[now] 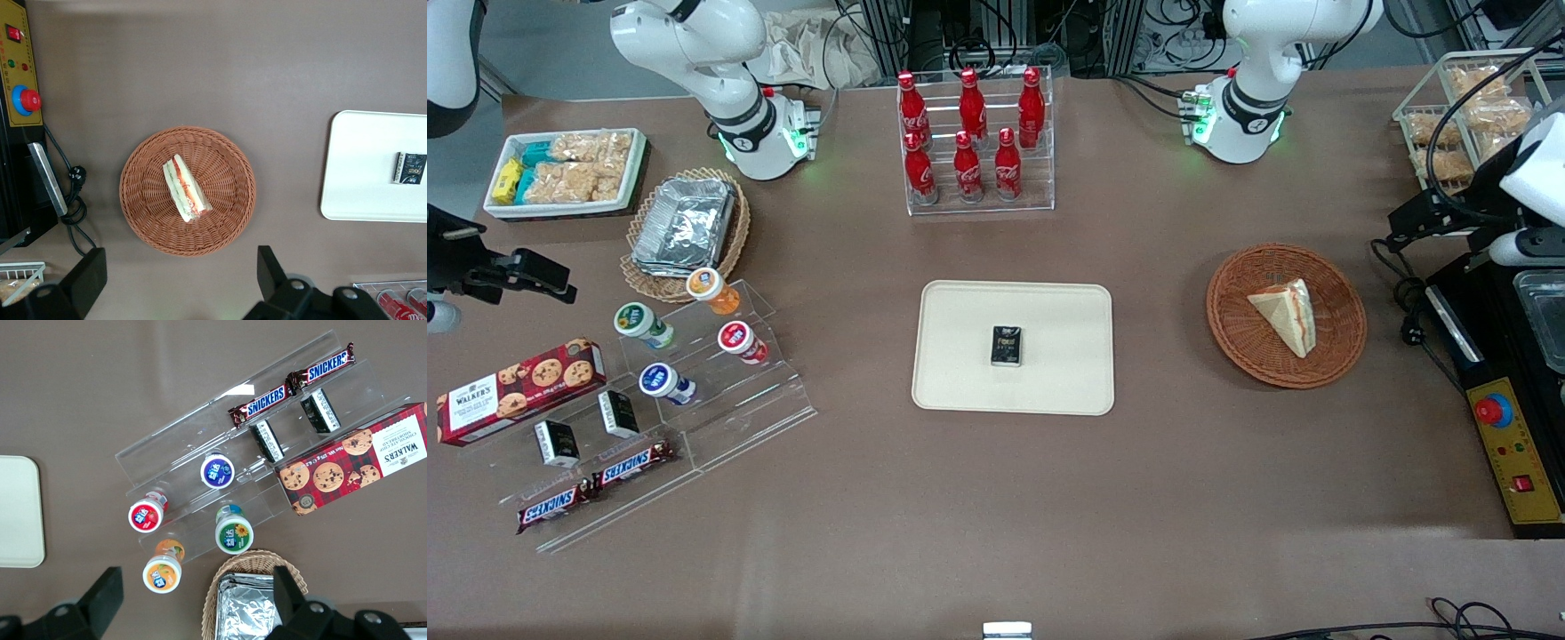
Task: Place sandwich from basket to tray
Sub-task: 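Move the left gripper over the wrapped sandwich in the wicker basket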
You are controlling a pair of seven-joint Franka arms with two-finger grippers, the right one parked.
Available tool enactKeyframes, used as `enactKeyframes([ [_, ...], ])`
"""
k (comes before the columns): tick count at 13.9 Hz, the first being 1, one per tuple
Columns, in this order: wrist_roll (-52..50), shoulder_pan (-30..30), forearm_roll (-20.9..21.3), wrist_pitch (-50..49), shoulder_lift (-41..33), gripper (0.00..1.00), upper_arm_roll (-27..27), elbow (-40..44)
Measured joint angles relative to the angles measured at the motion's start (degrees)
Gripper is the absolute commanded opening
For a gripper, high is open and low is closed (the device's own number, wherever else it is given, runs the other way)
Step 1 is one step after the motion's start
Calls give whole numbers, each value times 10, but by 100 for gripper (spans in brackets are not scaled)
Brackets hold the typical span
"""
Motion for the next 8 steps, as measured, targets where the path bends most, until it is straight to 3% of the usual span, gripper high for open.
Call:
enactKeyframes([
  [4,-22,-1,-2,-1,1,100,0,0],
  [8,-142,-11,-2,-6,16,100,-1,-5],
])
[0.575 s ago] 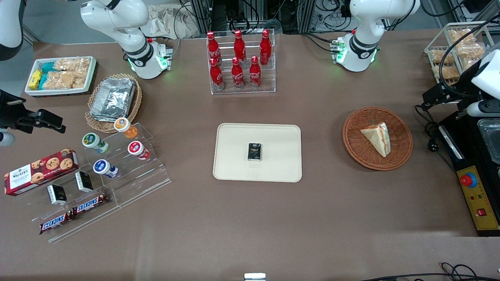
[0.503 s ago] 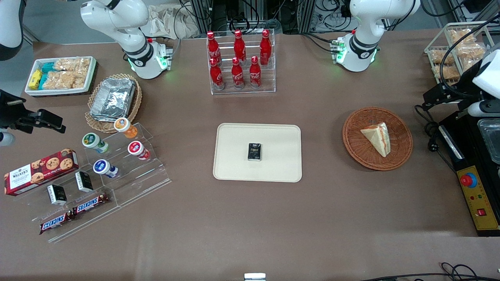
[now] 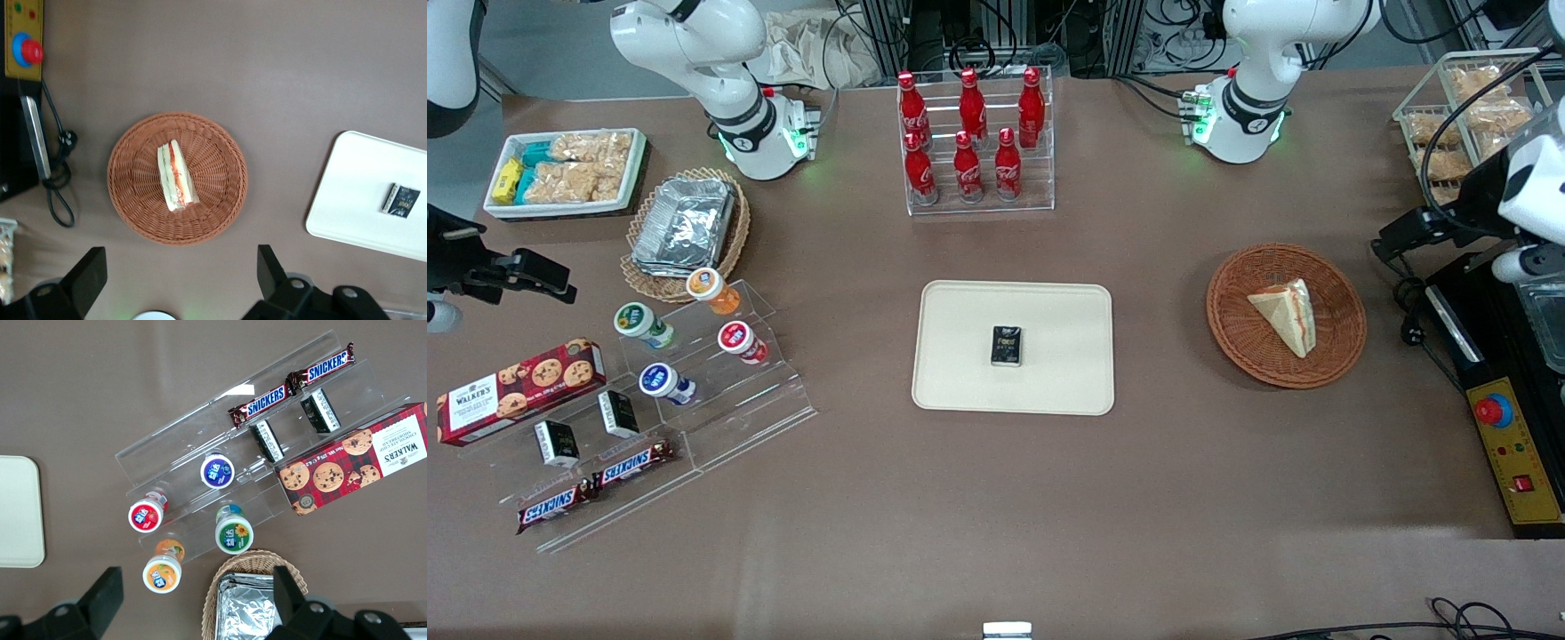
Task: Place sandwich from basket to tray
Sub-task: 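Move the left gripper over the wrapped sandwich in the wicker basket, then lower the open left gripper around the sandwich's wrapped edge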
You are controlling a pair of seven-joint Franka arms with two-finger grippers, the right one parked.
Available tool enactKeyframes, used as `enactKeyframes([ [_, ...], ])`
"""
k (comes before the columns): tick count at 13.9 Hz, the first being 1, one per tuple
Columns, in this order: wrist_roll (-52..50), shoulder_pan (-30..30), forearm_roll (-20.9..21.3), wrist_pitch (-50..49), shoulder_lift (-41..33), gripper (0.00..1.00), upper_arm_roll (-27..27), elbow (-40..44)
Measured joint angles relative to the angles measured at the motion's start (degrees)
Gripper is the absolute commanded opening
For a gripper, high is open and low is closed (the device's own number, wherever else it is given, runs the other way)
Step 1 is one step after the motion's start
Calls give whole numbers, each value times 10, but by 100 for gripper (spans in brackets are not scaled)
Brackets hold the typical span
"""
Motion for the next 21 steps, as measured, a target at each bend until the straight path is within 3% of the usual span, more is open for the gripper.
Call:
enactKeyframes([
  [5,-89,-3,0,39,6,100,0,-78],
  [11,-167,-3,3,235,-22,100,1,-272],
  [21,-190,-3,13,460,-4,100,1,-439],
])
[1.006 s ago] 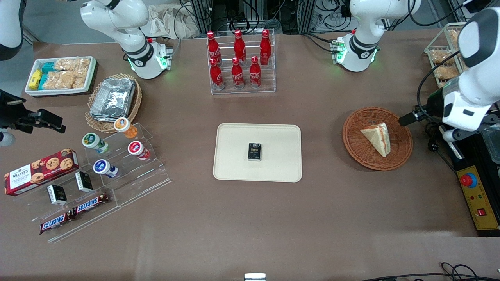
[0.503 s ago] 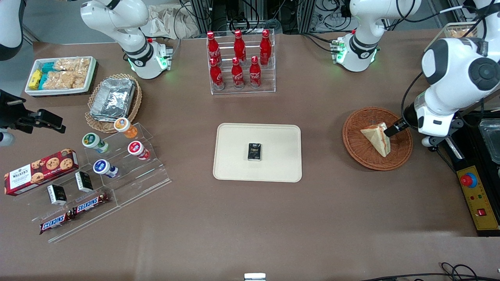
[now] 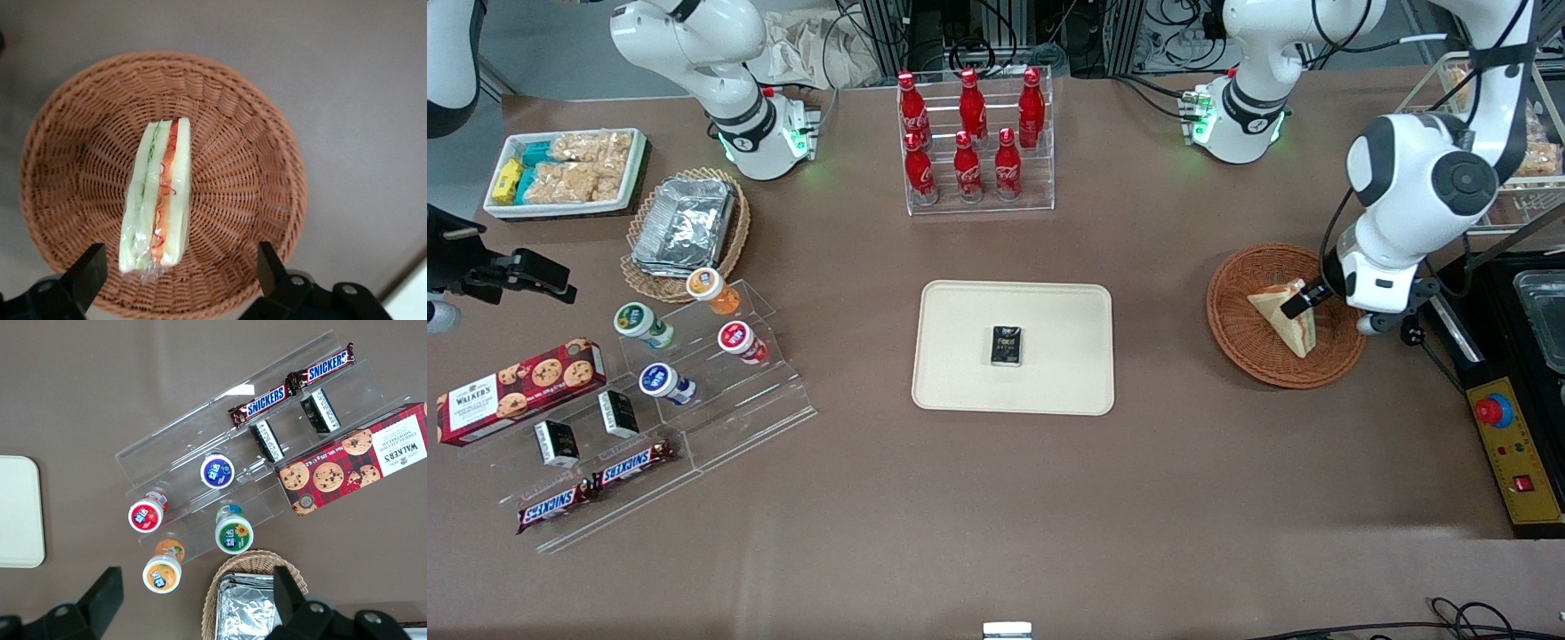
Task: Place sandwich from basket to tray
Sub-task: 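Lower the open left gripper around the sandwich's wrapped edge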
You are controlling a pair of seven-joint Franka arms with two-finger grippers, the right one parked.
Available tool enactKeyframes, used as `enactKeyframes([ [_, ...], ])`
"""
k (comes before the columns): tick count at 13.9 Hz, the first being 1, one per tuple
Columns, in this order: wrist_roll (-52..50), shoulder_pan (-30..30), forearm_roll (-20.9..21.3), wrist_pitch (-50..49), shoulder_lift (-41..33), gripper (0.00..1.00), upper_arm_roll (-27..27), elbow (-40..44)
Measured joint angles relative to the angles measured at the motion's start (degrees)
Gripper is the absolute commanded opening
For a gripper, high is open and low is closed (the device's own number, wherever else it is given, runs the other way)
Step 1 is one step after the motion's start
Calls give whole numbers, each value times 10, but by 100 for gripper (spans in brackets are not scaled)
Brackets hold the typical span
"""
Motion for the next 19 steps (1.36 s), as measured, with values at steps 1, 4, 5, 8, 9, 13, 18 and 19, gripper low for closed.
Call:
enactKeyframes([
  [1,0,0,0,25,9,100,0,-14],
  [4,0,0,3,73,33,100,0,-43],
  [5,0,0,7,82,38,100,0,-48],
  [8,0,0,13,104,54,100,0,-54],
  [9,0,0,14,113,62,100,1,-55],
  [13,0,0,14,134,85,100,2,-56],
  [18,0,0,14,135,88,99,2,-55],
  [19,0,0,14,135,89,99,2,-55],
])
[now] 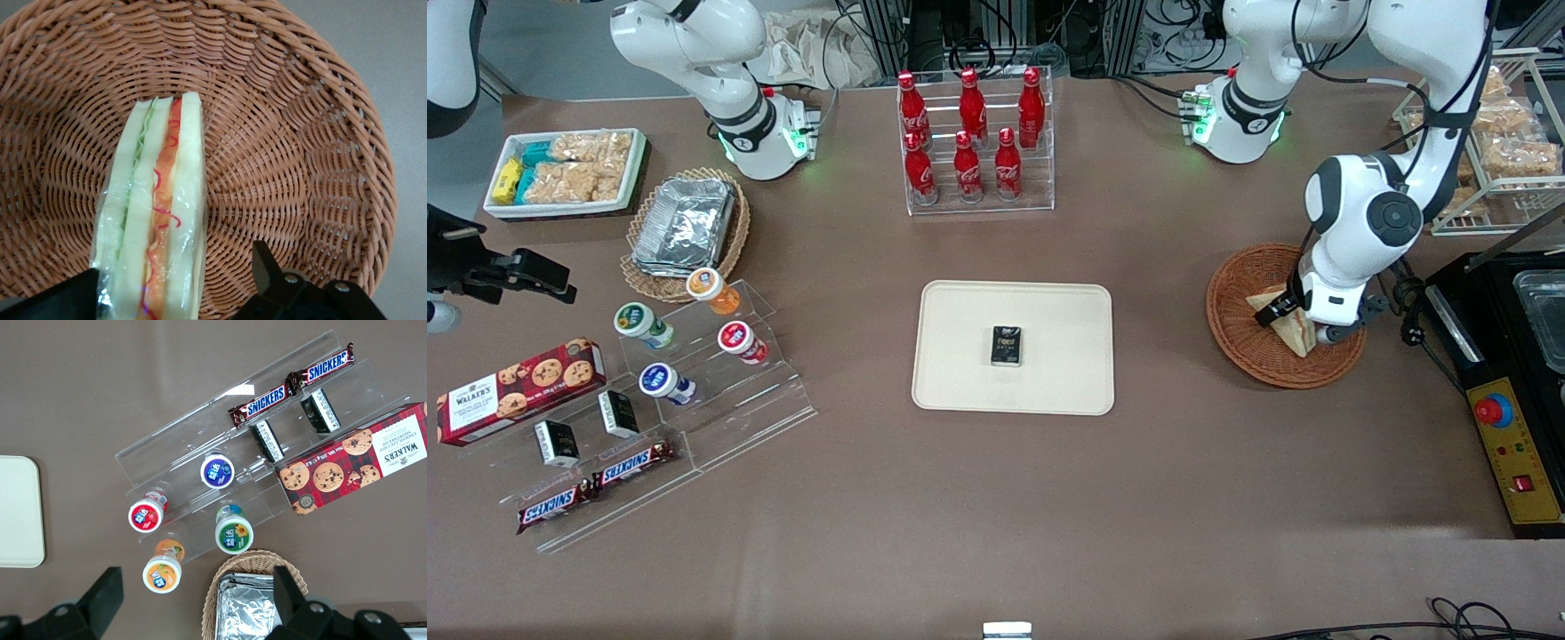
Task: Place sandwich from basket to tray
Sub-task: 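Lower the open left gripper around the sandwich's wrapped edge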
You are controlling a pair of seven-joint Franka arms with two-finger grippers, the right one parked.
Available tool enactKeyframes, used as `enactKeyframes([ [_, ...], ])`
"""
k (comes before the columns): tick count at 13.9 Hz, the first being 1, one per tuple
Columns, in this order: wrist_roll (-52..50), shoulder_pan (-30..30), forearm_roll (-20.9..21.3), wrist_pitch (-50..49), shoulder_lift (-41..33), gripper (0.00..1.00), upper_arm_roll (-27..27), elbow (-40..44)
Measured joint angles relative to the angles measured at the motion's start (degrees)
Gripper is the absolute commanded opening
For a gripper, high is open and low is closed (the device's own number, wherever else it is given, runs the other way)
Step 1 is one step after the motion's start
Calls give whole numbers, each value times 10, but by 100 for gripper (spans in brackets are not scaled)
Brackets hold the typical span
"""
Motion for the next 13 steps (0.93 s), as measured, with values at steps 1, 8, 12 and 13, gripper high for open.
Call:
enactKeyframes([
  [1,0,0,0,0,0,99,0,0],
  [8,-2,0,0,0,-10,99,0,7],
  [12,-3,0,0,-35,-34,99,0,17],
  [13,-3,0,1,-43,-39,99,0,17],
])
